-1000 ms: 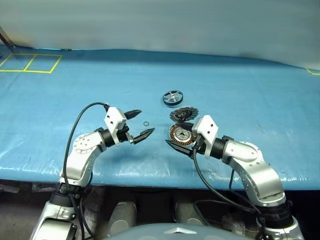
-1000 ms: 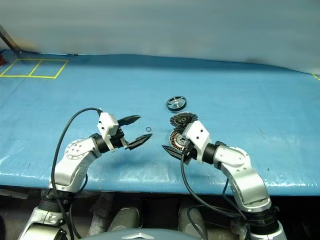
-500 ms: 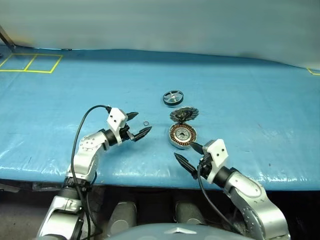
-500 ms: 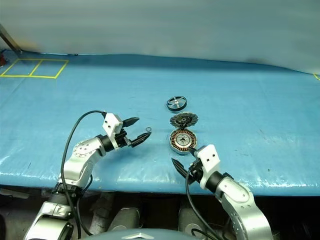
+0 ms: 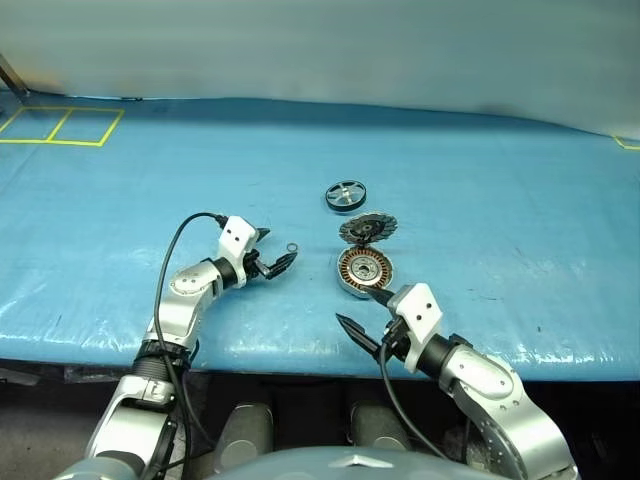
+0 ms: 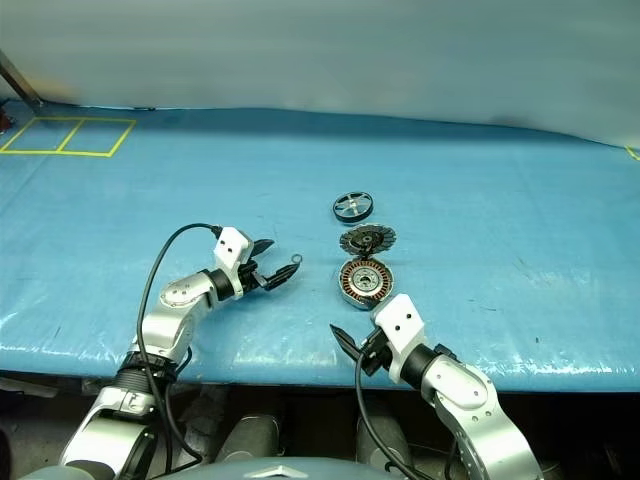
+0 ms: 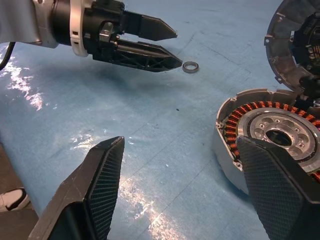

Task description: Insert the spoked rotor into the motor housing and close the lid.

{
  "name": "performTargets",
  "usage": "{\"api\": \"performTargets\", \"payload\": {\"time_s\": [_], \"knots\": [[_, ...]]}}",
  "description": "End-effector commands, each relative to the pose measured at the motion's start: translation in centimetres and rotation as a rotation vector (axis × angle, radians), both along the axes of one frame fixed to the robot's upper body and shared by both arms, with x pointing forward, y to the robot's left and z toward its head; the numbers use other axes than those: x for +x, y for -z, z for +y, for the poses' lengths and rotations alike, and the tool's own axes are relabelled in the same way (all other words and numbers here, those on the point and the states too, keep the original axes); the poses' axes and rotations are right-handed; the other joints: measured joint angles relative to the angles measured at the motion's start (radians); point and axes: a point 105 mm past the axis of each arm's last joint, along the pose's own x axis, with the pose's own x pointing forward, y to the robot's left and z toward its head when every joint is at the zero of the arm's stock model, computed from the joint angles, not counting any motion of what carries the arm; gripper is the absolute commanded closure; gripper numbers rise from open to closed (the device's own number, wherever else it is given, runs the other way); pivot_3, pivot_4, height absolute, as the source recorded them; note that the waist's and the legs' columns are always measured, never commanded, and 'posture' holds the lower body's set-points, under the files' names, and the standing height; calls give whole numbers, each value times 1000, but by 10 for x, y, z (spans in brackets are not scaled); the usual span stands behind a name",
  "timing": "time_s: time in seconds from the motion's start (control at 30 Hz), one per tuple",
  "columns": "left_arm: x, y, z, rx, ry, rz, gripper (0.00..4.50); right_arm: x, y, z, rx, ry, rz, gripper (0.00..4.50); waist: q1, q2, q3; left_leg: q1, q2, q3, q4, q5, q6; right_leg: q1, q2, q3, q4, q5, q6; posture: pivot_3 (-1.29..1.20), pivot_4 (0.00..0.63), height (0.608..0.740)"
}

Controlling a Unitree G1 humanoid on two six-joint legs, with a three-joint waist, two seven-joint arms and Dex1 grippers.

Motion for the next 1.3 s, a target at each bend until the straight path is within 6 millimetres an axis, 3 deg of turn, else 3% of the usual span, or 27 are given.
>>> {"api": "performTargets", "payload": {"time_s": [0.03,0.17,0.33,0.77,0.87,1.1,1.27,1.3], "knots": [[9,-1,-1,75,-39,-53,0,5,-5,-4,-19,22,-38,741,1,0,0,0,0,0,0,0,0,0,0,0,0,0,0,0,150,740],[8,6,-8,168,-17,-96,0,7,-2,-4,-35,30,-35,741,3,0,0,0,0,0,0,0,0,0,0,0,0,0,0,0,150,740],[8,7,-19,111,-9,-86,0,8,0,-2,-45,28,-33,741,4,0,0,0,0,0,0,0,0,1,0,0,0,0,0,0,150,740],[6,26,-27,85,4,98,0,9,8,-2,-76,55,-29,741,4,-1,-1,2,0,0,1,0,0,3,0,0,0,0,1,0,150,740],[1,27,-31,81,41,117,552,8,9,-1,-82,54,-27,699,3,0,-2,3,0,0,2,0,0,3,0,0,0,0,1,0,150,740],[-4,38,-25,163,39,119,2864,9,11,-1,-92,52,-26,699,4,0,-3,3,0,0,2,0,0,4,0,0,0,0,1,0,150,740],[-4,38,-22,152,29,128,2864,8,12,1,-99,41,-25,699,3,1,-4,4,0,0,2,0,0,4,0,0,0,0,1,0,150,740],[-3,38,-21,157,18,123,3030,9,12,0,-101,41,-25,699,3,1,-4,4,0,0,2,0,0,4,0,0,0,0,1,0,150,740]]}}
